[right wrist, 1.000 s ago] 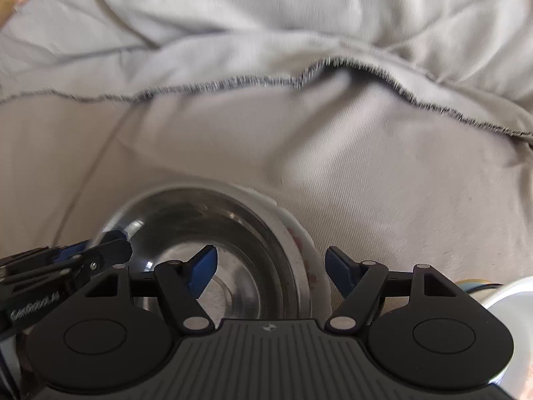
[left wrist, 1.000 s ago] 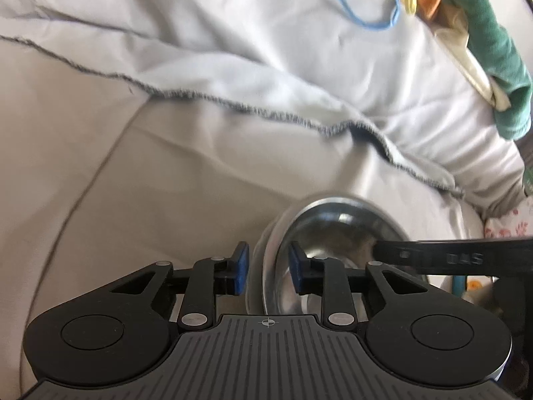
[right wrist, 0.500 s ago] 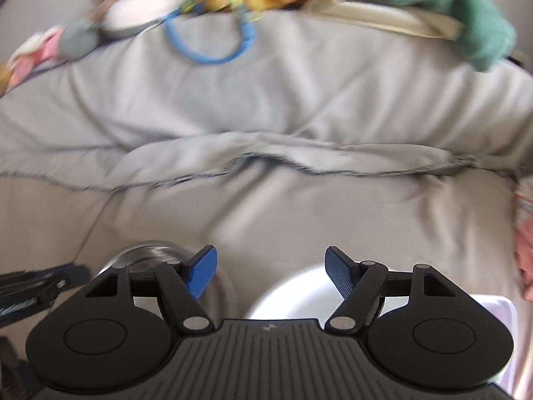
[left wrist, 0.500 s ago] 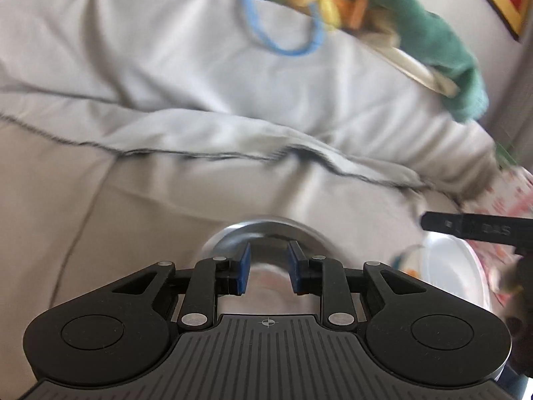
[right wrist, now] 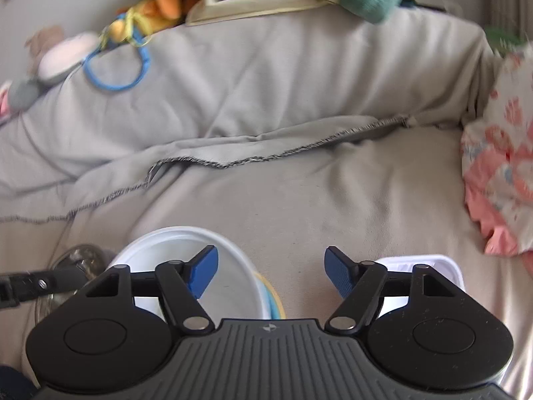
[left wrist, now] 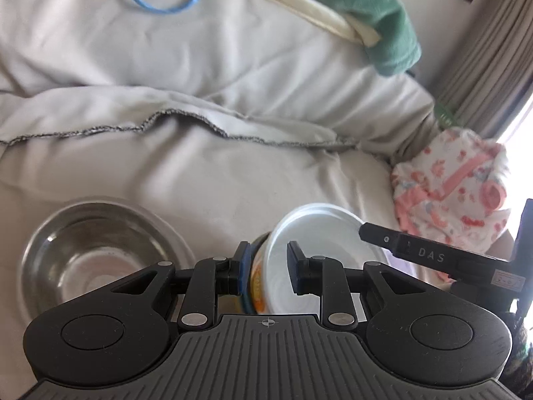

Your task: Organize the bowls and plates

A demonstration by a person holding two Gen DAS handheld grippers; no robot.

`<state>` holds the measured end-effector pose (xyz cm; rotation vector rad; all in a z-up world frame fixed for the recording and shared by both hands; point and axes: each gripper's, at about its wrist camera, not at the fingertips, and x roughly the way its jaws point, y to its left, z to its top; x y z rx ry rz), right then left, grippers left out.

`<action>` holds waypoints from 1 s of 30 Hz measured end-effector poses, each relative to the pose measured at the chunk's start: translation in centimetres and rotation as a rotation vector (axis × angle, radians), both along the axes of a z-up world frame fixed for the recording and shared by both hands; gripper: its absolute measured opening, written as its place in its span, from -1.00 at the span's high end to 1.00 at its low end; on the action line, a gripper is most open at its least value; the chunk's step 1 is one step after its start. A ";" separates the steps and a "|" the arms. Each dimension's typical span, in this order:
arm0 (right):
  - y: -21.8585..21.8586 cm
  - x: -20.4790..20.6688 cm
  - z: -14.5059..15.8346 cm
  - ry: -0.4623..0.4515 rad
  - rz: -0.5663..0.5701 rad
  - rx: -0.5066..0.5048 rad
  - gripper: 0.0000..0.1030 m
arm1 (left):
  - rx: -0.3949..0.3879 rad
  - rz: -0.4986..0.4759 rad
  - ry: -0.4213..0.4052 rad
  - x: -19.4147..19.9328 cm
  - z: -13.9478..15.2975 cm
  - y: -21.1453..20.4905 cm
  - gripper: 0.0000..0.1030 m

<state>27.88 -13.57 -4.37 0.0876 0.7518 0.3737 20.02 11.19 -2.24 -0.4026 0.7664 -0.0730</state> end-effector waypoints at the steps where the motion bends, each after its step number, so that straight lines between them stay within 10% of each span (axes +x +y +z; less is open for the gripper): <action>1: -0.5 0.4 -0.6 0.013 -0.002 0.024 -0.27 | 0.022 0.014 0.011 0.4 -0.3 -0.5 0.47; 15: -2.8 2.6 -4.5 0.039 0.074 0.217 -0.18 | 0.073 0.048 0.156 2.9 -3.5 -1.5 0.28; 22: -1.0 2.4 -7.6 0.265 0.192 0.260 -0.18 | -0.060 0.036 0.275 3.3 -6.5 -1.3 0.23; 30: -0.6 2.5 -9.2 0.372 0.218 0.318 -0.17 | -0.008 0.036 0.274 4.0 -6.9 -2.5 0.14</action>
